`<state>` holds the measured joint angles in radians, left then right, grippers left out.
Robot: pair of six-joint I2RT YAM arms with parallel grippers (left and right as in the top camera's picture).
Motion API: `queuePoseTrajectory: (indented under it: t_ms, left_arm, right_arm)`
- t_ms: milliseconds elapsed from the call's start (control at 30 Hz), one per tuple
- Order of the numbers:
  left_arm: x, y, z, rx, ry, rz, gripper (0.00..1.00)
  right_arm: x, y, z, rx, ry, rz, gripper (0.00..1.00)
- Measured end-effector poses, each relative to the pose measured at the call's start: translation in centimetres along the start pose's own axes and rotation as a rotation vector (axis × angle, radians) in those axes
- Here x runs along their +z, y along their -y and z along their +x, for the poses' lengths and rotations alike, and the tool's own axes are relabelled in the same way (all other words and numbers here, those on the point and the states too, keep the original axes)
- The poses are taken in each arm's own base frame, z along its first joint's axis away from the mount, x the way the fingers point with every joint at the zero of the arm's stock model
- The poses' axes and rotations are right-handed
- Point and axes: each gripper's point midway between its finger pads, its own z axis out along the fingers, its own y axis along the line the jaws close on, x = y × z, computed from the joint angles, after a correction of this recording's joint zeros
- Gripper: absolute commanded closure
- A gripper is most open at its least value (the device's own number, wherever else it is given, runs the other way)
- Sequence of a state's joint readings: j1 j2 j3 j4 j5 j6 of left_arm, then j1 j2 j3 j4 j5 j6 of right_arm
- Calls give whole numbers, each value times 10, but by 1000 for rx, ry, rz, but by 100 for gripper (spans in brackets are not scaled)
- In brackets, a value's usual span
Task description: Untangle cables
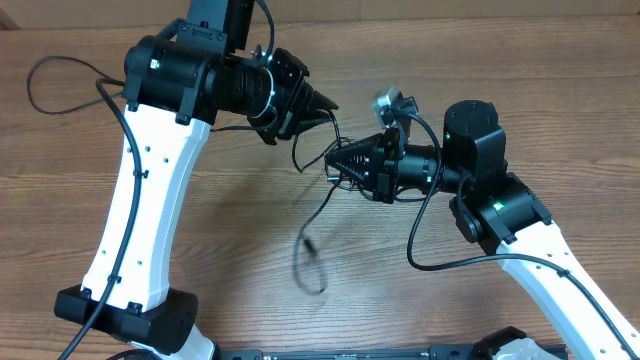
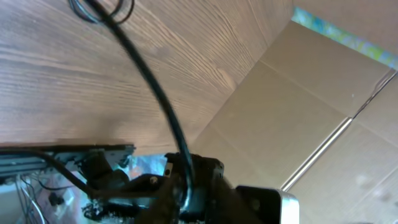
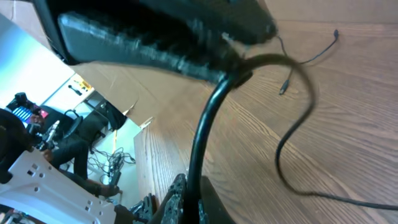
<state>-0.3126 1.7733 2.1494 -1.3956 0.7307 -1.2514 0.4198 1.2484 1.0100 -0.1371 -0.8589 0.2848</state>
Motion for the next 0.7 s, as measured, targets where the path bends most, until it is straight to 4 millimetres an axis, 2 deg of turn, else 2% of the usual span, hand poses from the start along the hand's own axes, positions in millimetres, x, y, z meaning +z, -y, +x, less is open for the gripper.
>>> queuePoseTrajectory:
  t_ms: [33,233,433,500,700]
  left_arm:
    - [0,0,0,-1,-2,1,63]
    - [0,0,1,19,-6,2,62]
    - [0,0,1,27,-6,2,64]
    - [0,0,1,27,-6,2,68]
    - [3,0,7,40,-18,-4,68]
  right_arm:
    - [0,0,-1,-5,5,0,96]
    - [0,-4,-12,-34,43,-13,96]
    - [0,-5,-13,-28,45,-14,96]
    - [0,-4,-13,-29,46,-14,96]
    - [0,-1,-14,-27,54,5,96]
